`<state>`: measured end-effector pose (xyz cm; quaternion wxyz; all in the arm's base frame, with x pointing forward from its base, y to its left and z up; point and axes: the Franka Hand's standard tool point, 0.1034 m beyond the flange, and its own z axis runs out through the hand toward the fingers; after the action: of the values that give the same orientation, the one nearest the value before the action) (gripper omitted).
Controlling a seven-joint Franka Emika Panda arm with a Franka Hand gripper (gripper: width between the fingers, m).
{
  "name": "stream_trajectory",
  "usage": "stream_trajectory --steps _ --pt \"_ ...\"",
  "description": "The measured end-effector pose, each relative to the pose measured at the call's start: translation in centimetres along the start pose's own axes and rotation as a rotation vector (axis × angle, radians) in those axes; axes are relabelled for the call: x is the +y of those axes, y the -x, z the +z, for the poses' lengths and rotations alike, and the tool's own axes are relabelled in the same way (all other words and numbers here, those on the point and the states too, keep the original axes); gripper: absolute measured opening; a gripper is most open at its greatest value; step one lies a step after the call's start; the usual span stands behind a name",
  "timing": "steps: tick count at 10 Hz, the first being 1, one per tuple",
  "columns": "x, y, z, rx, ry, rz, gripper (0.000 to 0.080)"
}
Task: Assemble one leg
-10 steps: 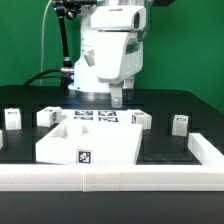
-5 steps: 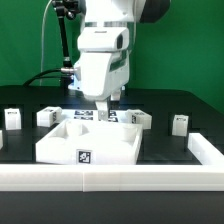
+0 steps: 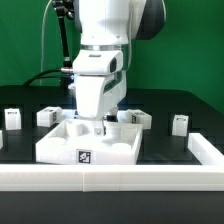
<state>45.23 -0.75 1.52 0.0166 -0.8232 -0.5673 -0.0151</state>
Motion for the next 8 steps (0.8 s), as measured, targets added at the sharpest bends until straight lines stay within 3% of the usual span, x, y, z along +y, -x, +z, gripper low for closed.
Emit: stream_trajectory --steps 1,3,4,5,6,7,8 --pt "-0.03 0.01 0.05 0.0 -0.001 0.0 0.065" --pt "-0.05 0.01 0.07 0.0 -0.002 0.0 0.0403" --pt "-0.06 0.02 0.09 0.0 -0.002 0.0 0.0403" --pt "-0.06 0.02 0.09 0.0 -0.002 0.0 0.0211" --pt "-0.07 0.02 0.1 0.0 -0.002 0.0 0.0211" --pt "-0.04 0.03 0.09 0.0 -0.002 0.001 0.0057" --pt "-0.03 0.04 0.08 0.0 -0.001 0.001 0.0057"
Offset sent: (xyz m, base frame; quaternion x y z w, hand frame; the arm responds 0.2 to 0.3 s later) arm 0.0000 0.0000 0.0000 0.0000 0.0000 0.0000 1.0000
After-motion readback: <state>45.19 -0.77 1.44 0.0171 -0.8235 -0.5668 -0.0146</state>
